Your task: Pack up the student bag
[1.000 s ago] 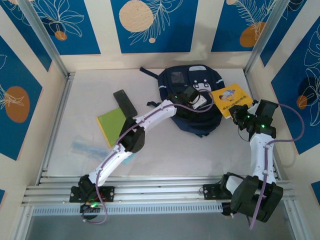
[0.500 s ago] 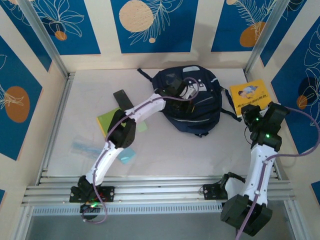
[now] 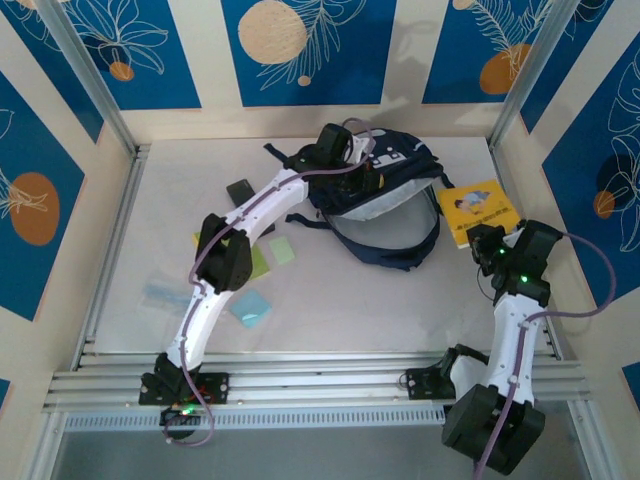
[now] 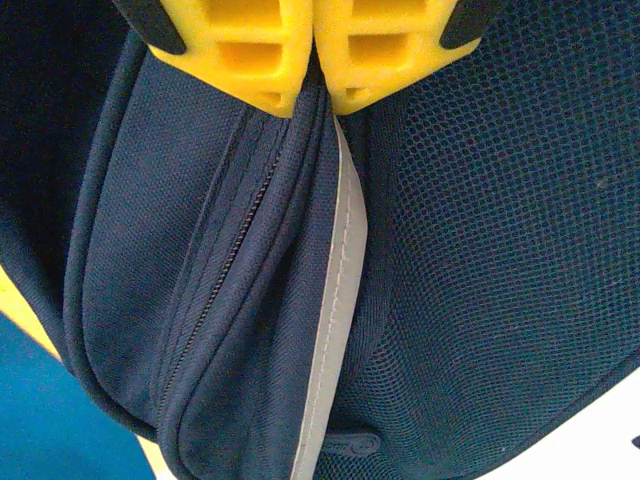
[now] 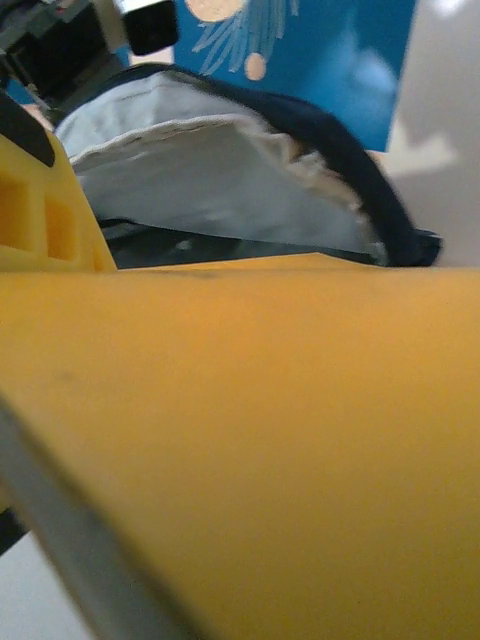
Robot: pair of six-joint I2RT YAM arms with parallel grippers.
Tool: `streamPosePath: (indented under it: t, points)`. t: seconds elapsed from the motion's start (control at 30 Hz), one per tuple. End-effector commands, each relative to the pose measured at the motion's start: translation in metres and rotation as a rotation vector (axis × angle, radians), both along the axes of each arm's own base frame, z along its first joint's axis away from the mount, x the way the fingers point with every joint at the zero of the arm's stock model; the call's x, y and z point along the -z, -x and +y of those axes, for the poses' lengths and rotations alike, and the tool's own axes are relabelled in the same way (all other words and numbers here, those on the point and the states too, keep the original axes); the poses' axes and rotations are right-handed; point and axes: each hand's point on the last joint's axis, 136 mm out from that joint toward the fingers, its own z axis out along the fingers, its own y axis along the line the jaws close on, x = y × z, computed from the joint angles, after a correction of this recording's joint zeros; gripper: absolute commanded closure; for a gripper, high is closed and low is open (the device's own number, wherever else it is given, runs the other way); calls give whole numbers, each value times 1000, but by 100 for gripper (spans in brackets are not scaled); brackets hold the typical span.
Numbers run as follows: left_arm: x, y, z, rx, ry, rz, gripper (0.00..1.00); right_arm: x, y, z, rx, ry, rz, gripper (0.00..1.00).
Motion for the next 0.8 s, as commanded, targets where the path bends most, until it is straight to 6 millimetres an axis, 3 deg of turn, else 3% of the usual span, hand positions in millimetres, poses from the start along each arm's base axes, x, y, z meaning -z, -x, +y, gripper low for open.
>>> streamPosePath:
  t: [0.0,0.27,0.53,0.67,0.77]
  points:
    - [-87,4,-2,35,171,-120,100,-28,-19,37,-157,-55,-161,100]
    - [-95,8,-2,59,195,-142,100,-7,-66,112,-318,-50,-180,100]
    - [-89,18,7,61,183,-127,100,3,-137,170,-425,-13,-254,100]
    - [-84,23,11,65,179,-118,100,25,-173,183,-399,-12,-278,100]
    - [-84,26,15,60,177,-118,100,51,-196,177,-300,-25,-244,100]
